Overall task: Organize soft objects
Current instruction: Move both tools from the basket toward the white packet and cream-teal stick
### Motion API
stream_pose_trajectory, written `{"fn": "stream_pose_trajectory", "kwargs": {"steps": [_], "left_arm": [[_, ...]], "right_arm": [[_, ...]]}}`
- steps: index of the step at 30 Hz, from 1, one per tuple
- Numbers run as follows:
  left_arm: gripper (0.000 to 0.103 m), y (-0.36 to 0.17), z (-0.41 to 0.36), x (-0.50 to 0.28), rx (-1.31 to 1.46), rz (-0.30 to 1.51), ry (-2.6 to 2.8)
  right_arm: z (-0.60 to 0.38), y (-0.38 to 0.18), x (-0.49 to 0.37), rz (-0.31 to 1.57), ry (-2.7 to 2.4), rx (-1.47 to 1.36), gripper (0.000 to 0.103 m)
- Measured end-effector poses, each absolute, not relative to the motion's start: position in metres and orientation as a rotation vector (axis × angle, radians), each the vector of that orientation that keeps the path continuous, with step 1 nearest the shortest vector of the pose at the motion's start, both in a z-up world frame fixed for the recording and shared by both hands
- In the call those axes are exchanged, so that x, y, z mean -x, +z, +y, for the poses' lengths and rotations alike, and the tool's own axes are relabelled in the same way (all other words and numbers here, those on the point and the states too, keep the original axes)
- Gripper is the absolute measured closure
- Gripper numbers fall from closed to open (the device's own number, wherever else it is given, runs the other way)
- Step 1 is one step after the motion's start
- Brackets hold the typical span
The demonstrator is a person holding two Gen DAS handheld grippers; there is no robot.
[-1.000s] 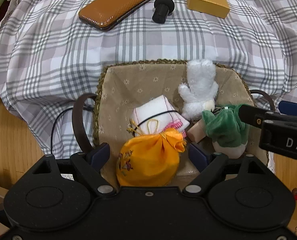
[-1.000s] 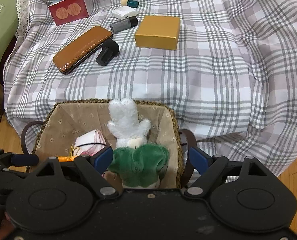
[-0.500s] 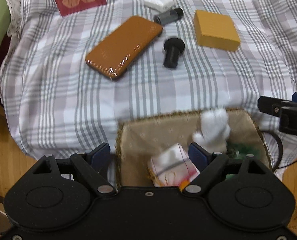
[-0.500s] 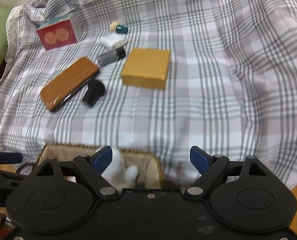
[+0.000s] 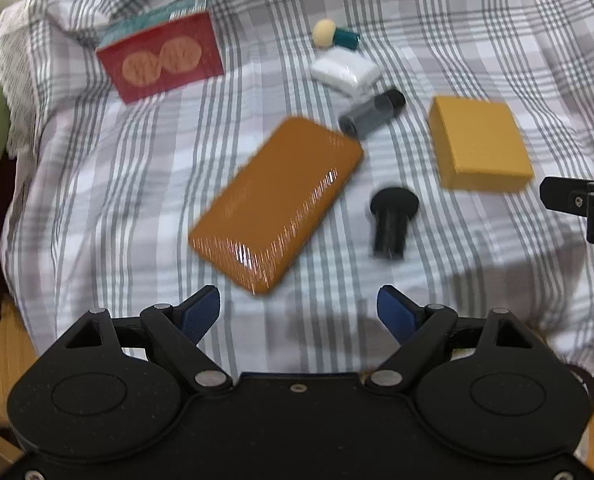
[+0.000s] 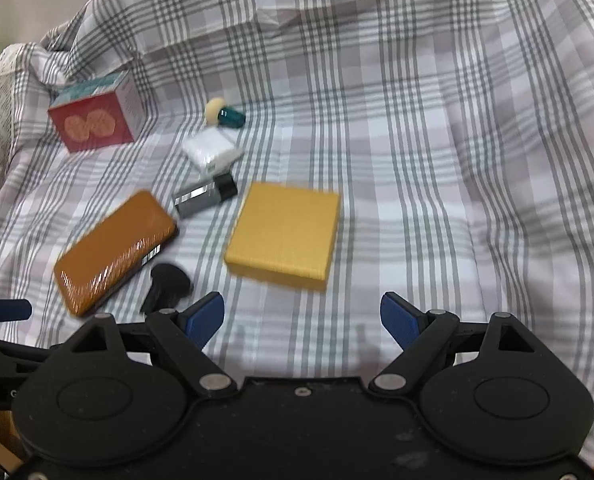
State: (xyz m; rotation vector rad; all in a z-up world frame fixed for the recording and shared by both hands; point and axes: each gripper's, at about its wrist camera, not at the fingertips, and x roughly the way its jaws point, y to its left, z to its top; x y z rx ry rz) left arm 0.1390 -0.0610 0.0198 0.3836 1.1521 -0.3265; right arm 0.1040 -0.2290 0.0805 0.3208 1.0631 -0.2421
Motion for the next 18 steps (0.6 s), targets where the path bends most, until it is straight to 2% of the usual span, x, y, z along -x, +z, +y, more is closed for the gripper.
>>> {"fn": "stream_pose_trajectory", "kwargs": {"steps": [18], "left_arm": [[0.020, 0.006, -0.121, -0.251, -0.423, 0.962, -0.425]], "right_arm": [[-0.276, 0.063, -0.215, 1.014, -0.295, -0.391, 0.017]]}}
